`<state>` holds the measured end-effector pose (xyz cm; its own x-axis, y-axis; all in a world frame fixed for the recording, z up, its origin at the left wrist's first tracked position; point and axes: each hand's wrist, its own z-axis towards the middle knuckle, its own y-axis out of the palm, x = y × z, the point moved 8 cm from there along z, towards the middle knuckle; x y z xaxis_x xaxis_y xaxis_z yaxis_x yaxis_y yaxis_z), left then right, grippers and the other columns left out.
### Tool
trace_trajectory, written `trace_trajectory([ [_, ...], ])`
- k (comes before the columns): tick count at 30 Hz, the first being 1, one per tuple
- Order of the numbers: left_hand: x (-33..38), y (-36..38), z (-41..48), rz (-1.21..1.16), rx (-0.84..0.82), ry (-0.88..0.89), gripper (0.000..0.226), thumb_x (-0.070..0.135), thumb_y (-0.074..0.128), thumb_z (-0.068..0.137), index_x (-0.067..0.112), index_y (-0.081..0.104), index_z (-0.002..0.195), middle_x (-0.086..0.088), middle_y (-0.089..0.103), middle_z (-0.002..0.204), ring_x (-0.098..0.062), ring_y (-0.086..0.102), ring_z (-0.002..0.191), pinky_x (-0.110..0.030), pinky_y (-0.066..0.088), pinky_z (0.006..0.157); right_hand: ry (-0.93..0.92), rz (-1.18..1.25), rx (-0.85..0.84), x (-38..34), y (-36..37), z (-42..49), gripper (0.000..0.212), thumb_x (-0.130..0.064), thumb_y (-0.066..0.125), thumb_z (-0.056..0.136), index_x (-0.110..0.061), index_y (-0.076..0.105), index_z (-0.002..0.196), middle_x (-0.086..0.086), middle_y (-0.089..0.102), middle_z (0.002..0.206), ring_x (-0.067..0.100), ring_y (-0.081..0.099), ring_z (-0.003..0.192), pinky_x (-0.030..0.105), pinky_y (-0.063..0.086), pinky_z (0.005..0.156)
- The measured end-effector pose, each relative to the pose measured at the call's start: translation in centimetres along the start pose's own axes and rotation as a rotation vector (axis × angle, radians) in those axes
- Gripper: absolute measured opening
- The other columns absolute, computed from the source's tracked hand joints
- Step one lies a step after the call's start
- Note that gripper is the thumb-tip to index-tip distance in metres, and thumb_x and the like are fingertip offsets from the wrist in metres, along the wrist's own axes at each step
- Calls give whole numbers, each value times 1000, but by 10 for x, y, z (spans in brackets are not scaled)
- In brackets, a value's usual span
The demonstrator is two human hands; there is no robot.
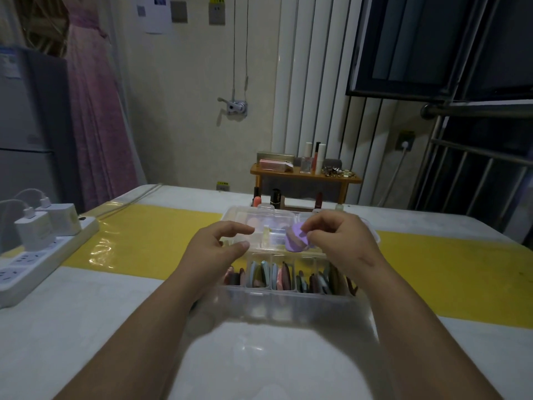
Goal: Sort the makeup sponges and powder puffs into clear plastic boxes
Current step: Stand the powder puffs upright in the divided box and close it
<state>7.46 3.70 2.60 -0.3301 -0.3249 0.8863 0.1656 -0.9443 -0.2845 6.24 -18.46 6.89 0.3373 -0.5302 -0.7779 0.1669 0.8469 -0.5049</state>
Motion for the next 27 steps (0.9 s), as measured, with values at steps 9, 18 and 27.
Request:
trace_trajectory([
  [9,-19,1,2,3,80,-130,17,9,66,89,24,73,86,-4,53,90,-18,53,55,-31,51,49,172,-190,64,17,-32,-1,20,-6,56,82,-11,67,66,-1,71,58,8,70,57,31,56,67],
  [18,-18,6,2,64,26,-132,18,9,65,90,25,72,86,3,59,90,-21,54,54,-34,51,53,239,-373,139,20,-50,1,21,-14,52,85,-9,63,68,6,67,51,17,66,58,29,51,60],
  [27,-18,7,2,59,12,-147,15,8,67,88,21,73,88,-1,61,88,-24,57,56,-34,51,54,372,-589,26,37,-45,3,16,-21,55,82,-13,67,76,9,68,63,25,67,69,36,58,73],
])
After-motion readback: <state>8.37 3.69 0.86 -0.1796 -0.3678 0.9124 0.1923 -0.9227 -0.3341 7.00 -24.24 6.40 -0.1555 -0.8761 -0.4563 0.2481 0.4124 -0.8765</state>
